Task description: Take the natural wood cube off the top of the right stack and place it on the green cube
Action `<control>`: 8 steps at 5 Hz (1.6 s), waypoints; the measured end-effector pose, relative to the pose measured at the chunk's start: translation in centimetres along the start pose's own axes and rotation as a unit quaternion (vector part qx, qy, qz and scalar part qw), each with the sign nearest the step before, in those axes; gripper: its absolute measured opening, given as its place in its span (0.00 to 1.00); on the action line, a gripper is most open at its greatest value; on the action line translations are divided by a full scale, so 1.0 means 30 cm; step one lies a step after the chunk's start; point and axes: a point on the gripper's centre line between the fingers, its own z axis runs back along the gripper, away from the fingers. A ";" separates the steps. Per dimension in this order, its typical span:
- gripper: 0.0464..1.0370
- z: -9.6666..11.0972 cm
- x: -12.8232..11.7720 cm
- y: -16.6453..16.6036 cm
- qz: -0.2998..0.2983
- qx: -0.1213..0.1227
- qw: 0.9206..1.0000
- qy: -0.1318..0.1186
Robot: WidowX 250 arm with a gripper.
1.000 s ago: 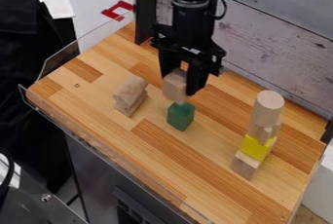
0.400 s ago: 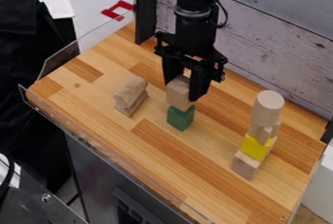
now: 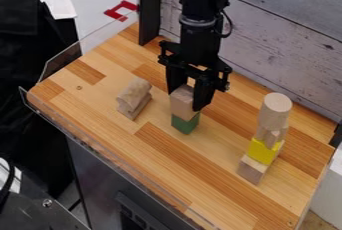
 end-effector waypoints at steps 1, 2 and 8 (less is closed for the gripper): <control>0.60 -0.007 0.007 0.002 0.003 0.000 1.000 0.005; 0.90 -0.008 0.002 0.003 0.008 0.006 1.000 0.010; 0.96 0.318 0.004 -0.166 -0.081 0.034 0.995 -0.044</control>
